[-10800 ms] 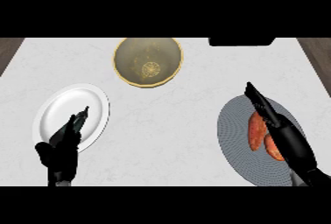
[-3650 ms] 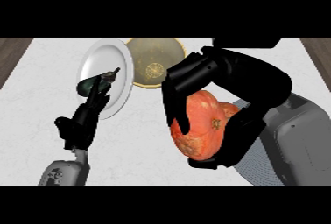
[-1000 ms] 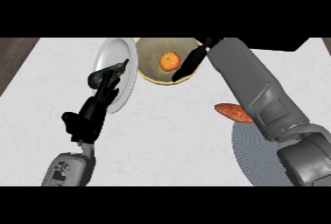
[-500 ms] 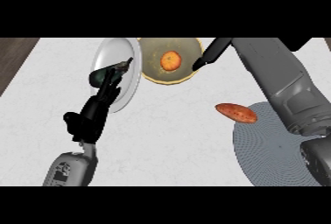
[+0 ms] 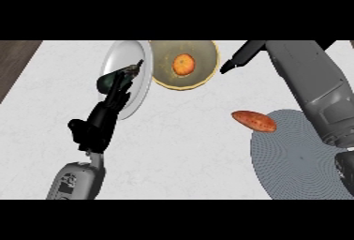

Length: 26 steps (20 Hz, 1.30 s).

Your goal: Pick the squash from the placemat and place it in the bowl

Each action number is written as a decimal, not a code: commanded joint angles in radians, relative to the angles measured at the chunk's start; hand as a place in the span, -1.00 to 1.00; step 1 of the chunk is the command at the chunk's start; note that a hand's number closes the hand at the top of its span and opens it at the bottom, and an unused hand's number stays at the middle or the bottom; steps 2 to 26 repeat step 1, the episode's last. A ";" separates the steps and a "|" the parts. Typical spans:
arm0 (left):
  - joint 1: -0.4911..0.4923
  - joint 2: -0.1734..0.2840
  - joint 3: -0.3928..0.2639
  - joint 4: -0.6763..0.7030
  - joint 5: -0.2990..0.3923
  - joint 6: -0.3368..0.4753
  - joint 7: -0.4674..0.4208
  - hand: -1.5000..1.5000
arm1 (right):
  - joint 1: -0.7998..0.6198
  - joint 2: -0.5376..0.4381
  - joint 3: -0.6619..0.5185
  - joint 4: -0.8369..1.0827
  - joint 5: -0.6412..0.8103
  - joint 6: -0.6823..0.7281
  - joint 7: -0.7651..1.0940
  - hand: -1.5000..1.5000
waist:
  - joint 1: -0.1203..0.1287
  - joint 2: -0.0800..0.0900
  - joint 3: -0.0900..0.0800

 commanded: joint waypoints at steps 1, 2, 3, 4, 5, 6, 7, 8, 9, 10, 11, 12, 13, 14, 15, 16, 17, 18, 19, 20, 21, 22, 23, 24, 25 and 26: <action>0.002 -0.016 -0.013 0.015 -0.014 0.012 -0.013 0.00 | 0.029 -0.049 0.006 -0.016 -0.001 0.195 -0.126 -1.00 | -0.005 0.001 0.001; 0.002 -0.016 -0.013 0.015 -0.014 0.012 -0.013 0.00 | 0.029 -0.049 0.006 -0.016 -0.001 0.195 -0.126 -1.00 | -0.005 0.001 0.001; 0.002 -0.016 -0.013 0.015 -0.014 0.012 -0.013 0.00 | 0.029 -0.049 0.006 -0.016 -0.001 0.195 -0.126 -1.00 | -0.005 0.001 0.001; 0.002 -0.016 -0.013 0.015 -0.014 0.012 -0.013 0.00 | 0.029 -0.049 0.006 -0.016 -0.001 0.195 -0.126 -1.00 | -0.005 0.001 0.001; 0.002 -0.016 -0.013 0.015 -0.014 0.012 -0.013 0.00 | 0.029 -0.049 0.006 -0.016 -0.001 0.195 -0.126 -1.00 | -0.005 0.001 0.001; 0.002 -0.016 -0.013 0.015 -0.014 0.012 -0.013 0.00 | 0.029 -0.049 0.006 -0.016 -0.001 0.195 -0.126 -1.00 | -0.005 0.001 0.001; 0.002 -0.016 -0.013 0.015 -0.014 0.012 -0.013 0.00 | 0.029 -0.049 0.006 -0.016 -0.001 0.195 -0.126 -1.00 | -0.005 0.001 0.001; 0.002 -0.016 -0.013 0.015 -0.014 0.012 -0.013 0.00 | 0.029 -0.049 0.006 -0.016 -0.001 0.195 -0.126 -1.00 | -0.005 0.001 0.001; 0.002 -0.016 -0.013 0.015 -0.014 0.012 -0.013 0.00 | 0.029 -0.049 0.006 -0.016 -0.001 0.195 -0.126 -1.00 | -0.005 0.001 0.001; 0.002 -0.016 -0.013 0.015 -0.014 0.012 -0.013 0.00 | 0.029 -0.049 0.006 -0.016 -0.001 0.195 -0.126 -1.00 | -0.005 0.001 0.001; 0.002 -0.016 -0.013 0.015 -0.014 0.012 -0.013 0.00 | 0.029 -0.049 0.006 -0.016 -0.001 0.195 -0.126 -1.00 | -0.005 0.001 0.001; 0.002 -0.016 -0.013 0.015 -0.014 0.012 -0.013 0.00 | 0.029 -0.049 0.006 -0.016 -0.001 0.195 -0.126 -1.00 | -0.005 0.001 0.001; 0.002 -0.016 -0.013 0.015 -0.014 0.012 -0.013 0.00 | 0.029 -0.049 0.006 -0.016 -0.001 0.195 -0.126 -1.00 | -0.005 0.001 0.001; 0.002 -0.016 -0.013 0.015 -0.014 0.012 -0.013 0.00 | 0.029 -0.049 0.006 -0.016 -0.001 0.195 -0.126 -1.00 | -0.005 0.001 0.001; 0.002 -0.016 -0.013 0.015 -0.014 0.012 -0.013 0.00 | 0.029 -0.049 0.006 -0.016 -0.001 0.195 -0.126 -1.00 | -0.005 0.001 0.001; 0.002 -0.016 -0.013 0.015 -0.014 0.012 -0.013 0.00 | 0.029 -0.049 0.006 -0.016 -0.001 0.195 -0.126 -1.00 | -0.005 0.001 0.001; 0.002 -0.016 -0.013 0.015 -0.014 0.012 -0.013 0.00 | 0.029 -0.049 0.006 -0.016 -0.001 0.195 -0.126 -1.00 | -0.005 0.001 0.001; 0.002 -0.016 -0.013 0.015 -0.014 0.012 -0.013 0.00 | 0.029 -0.049 0.006 -0.016 -0.001 0.195 -0.126 -1.00 | -0.005 0.001 0.001; 0.002 -0.016 -0.013 0.015 -0.014 0.012 -0.013 0.00 | 0.029 -0.049 0.006 -0.016 -0.001 0.195 -0.126 -1.00 | -0.005 0.001 0.001; 0.002 -0.016 -0.013 0.015 -0.014 0.012 -0.013 0.00 | 0.029 -0.049 0.006 -0.016 -0.001 0.195 -0.126 -1.00 | -0.005 0.001 0.001; 0.002 -0.016 -0.013 0.015 -0.014 0.012 -0.013 0.00 | 0.029 -0.049 0.006 -0.016 -0.001 0.195 -0.126 -1.00 | -0.005 0.001 0.001; 0.002 -0.016 -0.013 0.015 -0.014 0.012 -0.013 0.00 | 0.029 -0.049 0.006 -0.016 -0.001 0.195 -0.126 -1.00 | -0.005 0.001 0.001; 0.002 -0.016 -0.013 0.015 -0.014 0.012 -0.013 0.00 | 0.029 -0.049 0.006 -0.016 -0.001 0.195 -0.126 -1.00 | -0.005 0.001 0.001; 0.002 -0.016 -0.013 0.015 -0.014 0.012 -0.013 0.00 | 0.029 -0.049 0.006 -0.016 -0.001 0.195 -0.126 -1.00 | -0.005 0.001 0.001; 0.002 -0.016 -0.013 0.015 -0.014 0.012 -0.013 0.00 | 0.029 -0.049 0.006 -0.016 -0.001 0.195 -0.126 -1.00 | -0.005 0.001 0.001; 0.002 -0.016 -0.013 0.015 -0.014 0.012 -0.013 0.00 | 0.029 -0.049 0.006 -0.016 -0.001 0.195 -0.126 -1.00 | -0.005 0.001 0.001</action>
